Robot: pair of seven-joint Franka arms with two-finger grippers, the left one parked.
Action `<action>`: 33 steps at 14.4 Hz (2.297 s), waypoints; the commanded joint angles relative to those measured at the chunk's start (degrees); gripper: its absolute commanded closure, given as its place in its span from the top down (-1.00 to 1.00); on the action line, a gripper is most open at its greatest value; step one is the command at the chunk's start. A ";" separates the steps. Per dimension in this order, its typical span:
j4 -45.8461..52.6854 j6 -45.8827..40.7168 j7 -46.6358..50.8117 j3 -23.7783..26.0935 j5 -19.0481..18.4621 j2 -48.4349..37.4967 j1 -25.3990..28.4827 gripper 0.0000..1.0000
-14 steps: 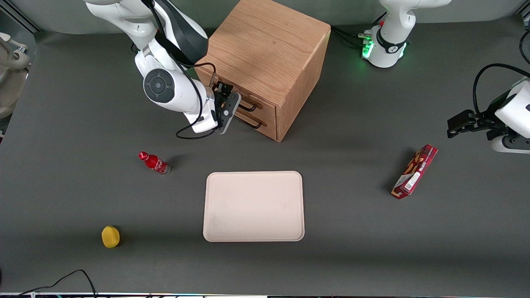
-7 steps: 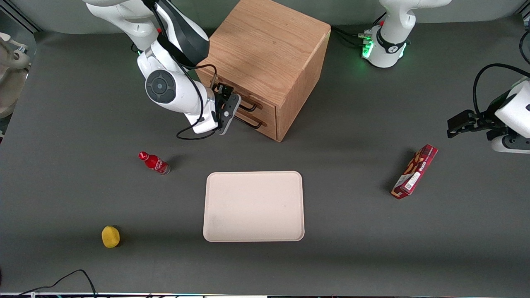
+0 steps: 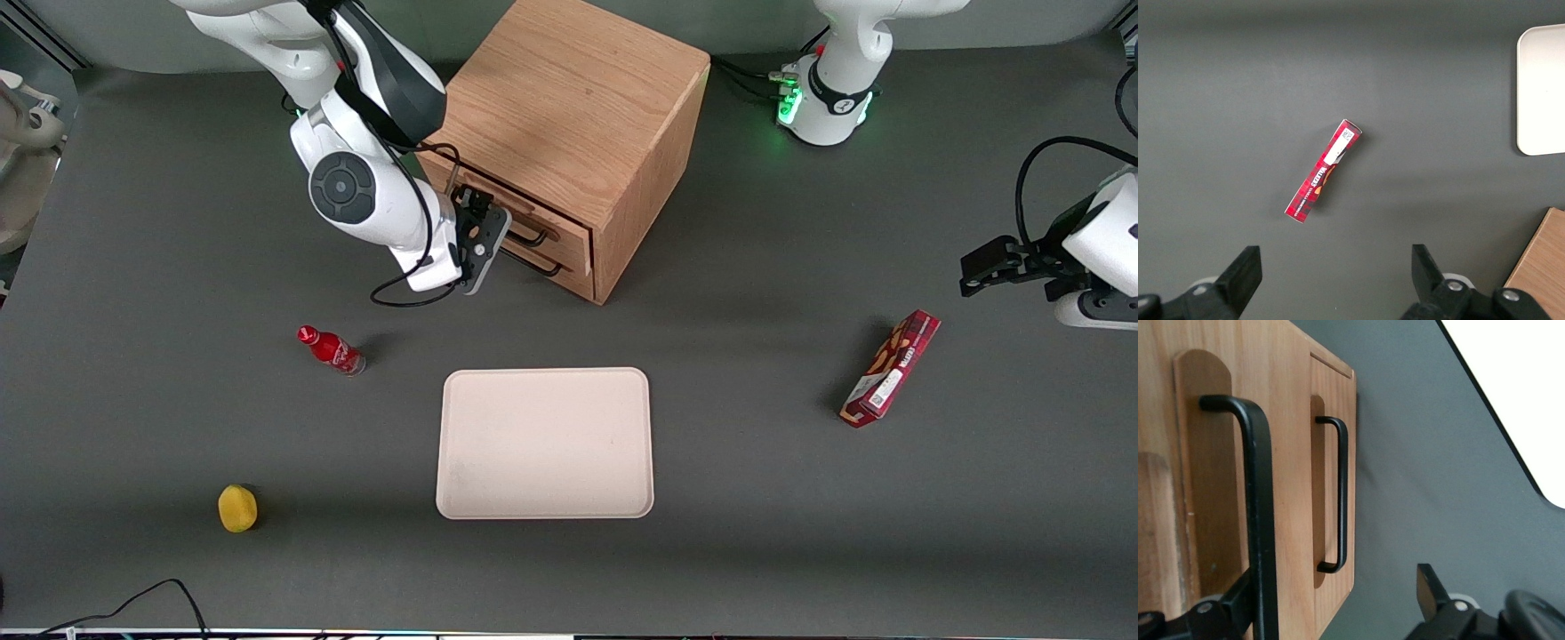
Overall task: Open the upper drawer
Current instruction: 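Pull the handle outward from the cabinet with the right gripper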
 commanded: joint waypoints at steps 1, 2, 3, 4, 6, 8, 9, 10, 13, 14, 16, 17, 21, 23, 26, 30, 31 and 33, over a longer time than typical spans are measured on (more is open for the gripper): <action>0.63 0.75 -0.06 -0.21 -2.13 0.84 -0.16 1.00; 1.50 0.31 -0.06 -0.74 -2.48 1.37 -0.16 1.00; 1.95 0.22 -0.06 -1.18 -2.49 1.64 -0.16 1.00; 2.30 0.22 -0.67 -1.27 -2.49 1.99 -0.16 1.00; 3.09 0.22 -1.12 -2.23 -2.58 2.60 -0.07 1.00; 4.67 0.04 -0.94 -2.41 -3.71 3.74 -0.07 1.00; 5.55 -0.39 -0.94 -2.50 -4.07 4.36 -0.07 1.00; 6.34 -0.40 -0.94 -2.50 -4.07 5.06 -0.07 1.00; 8.89 -1.63 -0.94 -2.85 -5.91 7.26 -0.07 1.00; 8.98 -1.72 -1.03 -3.20 -6.00 7.26 -0.07 1.00; 9.33 -1.72 -1.29 -3.47 -6.09 7.35 -0.07 1.00; 9.68 -1.72 -2.08 -3.90 -6.35 7.87 -0.07 1.00; 12.76 -4.61 -3.40 -5.66 -6.53 8.93 -0.07 1.00; 13.72 -4.79 -3.49 -5.93 -7.75 9.90 -0.07 1.00; 15.31 -5.06 -3.40 -6.10 -8.64 11.22 0.01 1.00; 17.59 -6.19 -3.49 -6.19 -10.57 12.88 0.01 1.00; 18.81 -7.24 -3.49 -6.19 -11.36 13.58 -0.07 1.00; 20.93 -9.09 -3.58 -6.80 -11.89 14.47 0.01 1.00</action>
